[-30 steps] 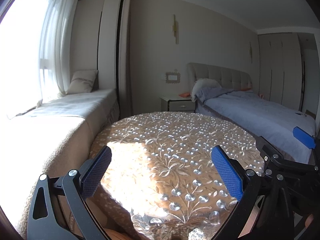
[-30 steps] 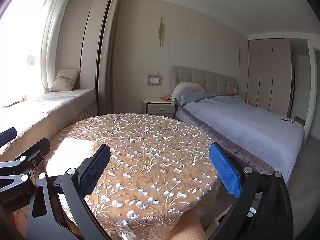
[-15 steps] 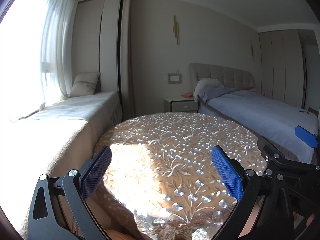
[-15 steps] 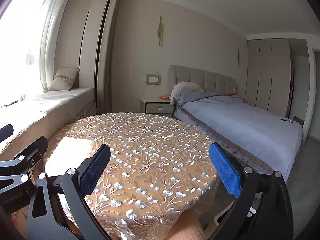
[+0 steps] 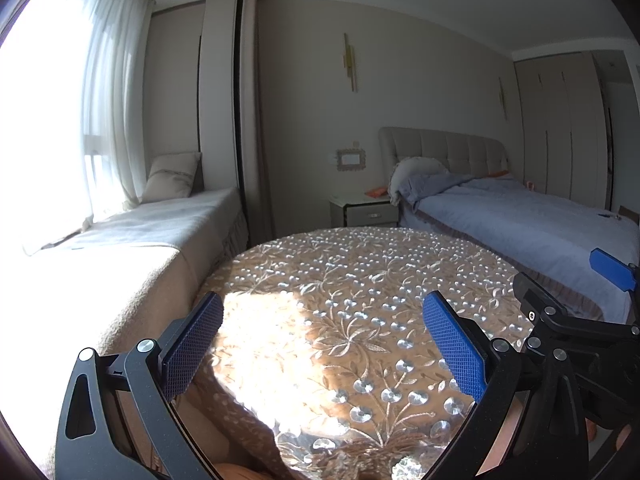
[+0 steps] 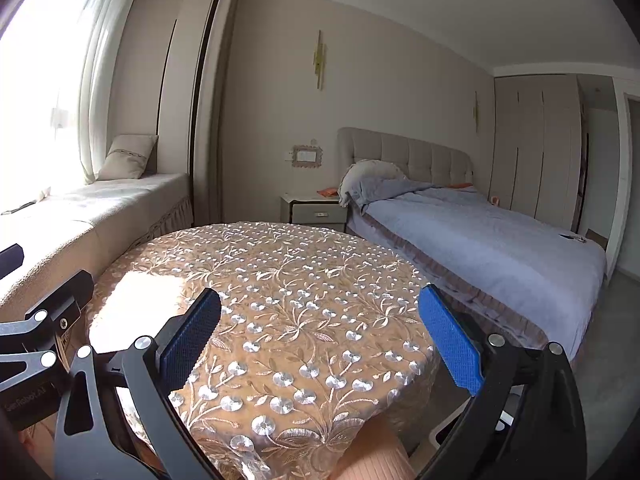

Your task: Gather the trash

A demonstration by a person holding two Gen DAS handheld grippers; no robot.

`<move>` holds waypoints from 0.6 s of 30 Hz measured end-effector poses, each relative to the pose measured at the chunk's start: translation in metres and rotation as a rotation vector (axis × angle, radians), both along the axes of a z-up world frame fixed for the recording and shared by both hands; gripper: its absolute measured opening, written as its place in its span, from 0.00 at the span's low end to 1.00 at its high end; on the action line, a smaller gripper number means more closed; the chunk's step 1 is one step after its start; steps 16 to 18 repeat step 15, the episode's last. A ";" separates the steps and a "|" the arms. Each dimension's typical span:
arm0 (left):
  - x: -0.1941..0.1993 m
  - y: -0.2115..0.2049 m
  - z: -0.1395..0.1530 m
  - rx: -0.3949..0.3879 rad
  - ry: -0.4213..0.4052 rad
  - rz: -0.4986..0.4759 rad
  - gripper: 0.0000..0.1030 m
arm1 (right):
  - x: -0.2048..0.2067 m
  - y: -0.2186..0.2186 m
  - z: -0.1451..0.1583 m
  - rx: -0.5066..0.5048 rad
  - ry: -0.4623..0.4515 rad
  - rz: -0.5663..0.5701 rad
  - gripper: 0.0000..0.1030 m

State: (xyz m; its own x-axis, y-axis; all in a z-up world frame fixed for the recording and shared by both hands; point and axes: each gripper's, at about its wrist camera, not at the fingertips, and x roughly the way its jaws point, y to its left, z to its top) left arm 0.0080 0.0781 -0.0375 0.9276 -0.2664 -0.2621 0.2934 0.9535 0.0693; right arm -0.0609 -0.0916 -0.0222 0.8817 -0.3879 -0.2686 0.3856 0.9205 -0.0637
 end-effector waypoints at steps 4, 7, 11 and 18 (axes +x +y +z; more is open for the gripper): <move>-0.002 -0.001 0.000 0.003 -0.005 -0.001 0.95 | -0.001 0.000 0.000 0.002 -0.001 -0.003 0.96; -0.002 -0.001 0.000 -0.001 -0.001 -0.004 0.95 | -0.002 0.000 -0.001 0.005 -0.002 -0.003 0.96; -0.002 -0.001 0.001 -0.012 0.002 -0.001 0.95 | -0.002 -0.001 -0.001 0.009 -0.003 -0.001 0.96; 0.000 0.000 0.001 -0.016 0.013 -0.017 0.95 | -0.002 -0.001 0.000 0.013 -0.007 -0.003 0.96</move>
